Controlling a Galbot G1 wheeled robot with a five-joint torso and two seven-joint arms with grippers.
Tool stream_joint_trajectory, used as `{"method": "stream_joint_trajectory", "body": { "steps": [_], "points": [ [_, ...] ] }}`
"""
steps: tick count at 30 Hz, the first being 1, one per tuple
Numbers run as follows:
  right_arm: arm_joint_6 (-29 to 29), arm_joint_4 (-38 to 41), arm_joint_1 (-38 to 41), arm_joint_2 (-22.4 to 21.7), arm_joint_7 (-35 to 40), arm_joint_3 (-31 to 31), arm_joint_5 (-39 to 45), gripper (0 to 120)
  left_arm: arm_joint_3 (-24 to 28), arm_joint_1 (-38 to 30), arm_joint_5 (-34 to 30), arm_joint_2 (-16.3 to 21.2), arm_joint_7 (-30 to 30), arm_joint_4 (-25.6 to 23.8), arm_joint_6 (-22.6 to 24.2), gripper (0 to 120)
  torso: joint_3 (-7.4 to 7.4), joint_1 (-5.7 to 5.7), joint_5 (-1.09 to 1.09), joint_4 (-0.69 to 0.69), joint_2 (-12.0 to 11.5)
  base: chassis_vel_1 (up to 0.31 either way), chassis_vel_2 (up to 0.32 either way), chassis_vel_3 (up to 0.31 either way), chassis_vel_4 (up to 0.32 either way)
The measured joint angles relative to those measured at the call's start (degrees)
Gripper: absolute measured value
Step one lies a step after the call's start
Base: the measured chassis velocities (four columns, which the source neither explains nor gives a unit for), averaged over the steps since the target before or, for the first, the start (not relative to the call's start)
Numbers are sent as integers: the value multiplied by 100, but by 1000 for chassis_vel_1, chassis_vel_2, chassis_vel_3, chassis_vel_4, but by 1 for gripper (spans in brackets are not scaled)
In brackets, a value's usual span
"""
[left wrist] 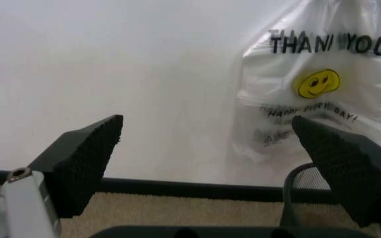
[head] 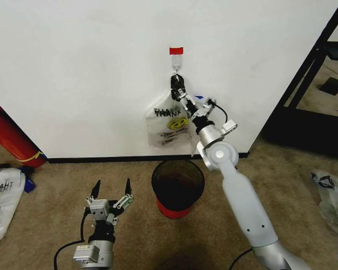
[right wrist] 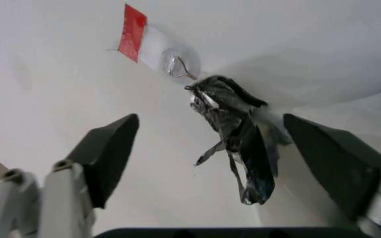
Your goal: Pick up the garbage bag from the wall and place it over the trash bin.
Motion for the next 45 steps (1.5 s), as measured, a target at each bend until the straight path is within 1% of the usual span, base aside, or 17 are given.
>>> {"method": "stream_joint_trajectory", "body": {
  "steps": [1, 5, 6, 7, 8, 9, 12, 19, 20, 21, 23, 26, 29, 31, 32, 38, 45],
  "points": [
    [-12, -4, -1, 3, -2, 0, 6, 77, -9, -5, -12, 9, 0, -7, 0, 100, 0, 0, 0, 1, 0, 0, 0, 0, 0],
    [-77, -53, -3, 66, -48, -10, 41, 60, -51, -29, -72, 48, 7, -110, 8, 100, 0, 0, 0, 1, 1, 0, 0, 0, 0],
    [-77, -53, -3, 66, -48, -10, 41, 60, -51, -29, -72, 48, 7, -110, 8, 100, 0, 0, 0, 1, 1, 0, 0, 0, 0],
    [-84, -69, -1, 77, -48, -10, 41, 55, -54, -28, -75, 47, 9, -125, 9, 100, 0, 0, 0, 1, 1, 0, 0, 0, 0],
    [-86, -76, 0, 82, -48, -10, 41, 54, -55, -28, -75, 47, 9, -130, 9, 100, 0, 0, 0, 1, 1, 0, 0, 0, 0],
    [-94, -116, 16, 103, -48, -14, 35, 48, -62, -16, -79, 40, 12, -156, 8, 100, 0, 0, 0, 1, 1, 0, 0, 0, 0],
    [-95, -177, 60, 132, -38, -33, -3, 46, -72, 9, -92, 28, 12, -192, 6, 100, 0, 0, 0, 2, 1, 0, 0, 0, 0],
    [-96, -356, 191, 200, 42, -43, -64, 45, -78, 29, -111, -10, 9, -268, 5, 100, 0, 0, 0, 1, 1, 0, 0, 0, 0],
    [-96, -380, 205, 211, 62, -39, -68, 43, -78, 36, -113, -15, 5, -280, 6, 100, 0, 0, 0, 1, 1, 0, 0, 0, 0],
    [-96, -400, 216, 228, 85, -33, -69, 36, -79, 43, -117, -17, -3, -296, 6, 100, 0, 0, 0, 2, 1, 0, 0, 0, 0],
    [-96, -401, 216, 229, 88, -31, -69, 34, -80, 44, -118, -17, -6, -302, 6, 100, 0, 0, 0, 2, 1, 0, 0, 0, 0],
    [-100, -384, 188, 230, 93, -38, -103, 23, -83, 56, -128, -18, -20, -361, 6, 100, 0, 0, 0, 1, 1, 0, 0, 0, 0],
    [-102, -361, 119, 249, 94, -48, -172, 8, -77, 60, -135, -34, -27, -392, 6, 100, 0, 0, 0, 1, 1, 0, 0, 0, 0],
    [-102, -361, 110, 258, 93, -47, -187, 5, -72, 65, -135, -41, -27, -391, 6, 100, 0, 0, 0, 1, 1, 0, 0, 0, 0],
    [-102, -374, 91, 289, 89, -39, -216, 0, -59, 76, -135, -60, -30, -385, 3, 100, 0, 0, 0, 2, 1, 0, 0, 0, 0],
    [-102, -388, 81, 317, 93, -21, -247, 0, -32, 84, -136, -108, -73, -368, 0, 100, 0, 0, 0, 2, 1, 0, 0, 0, 0],
    [-98, -38, -217, 149, 134, -51, -372, 0, -24, 102, -132, -88, -112, -395, 0, 100, 0, 0, 0, 1, 1, 0, 0, 0, 0]
  ]
}}
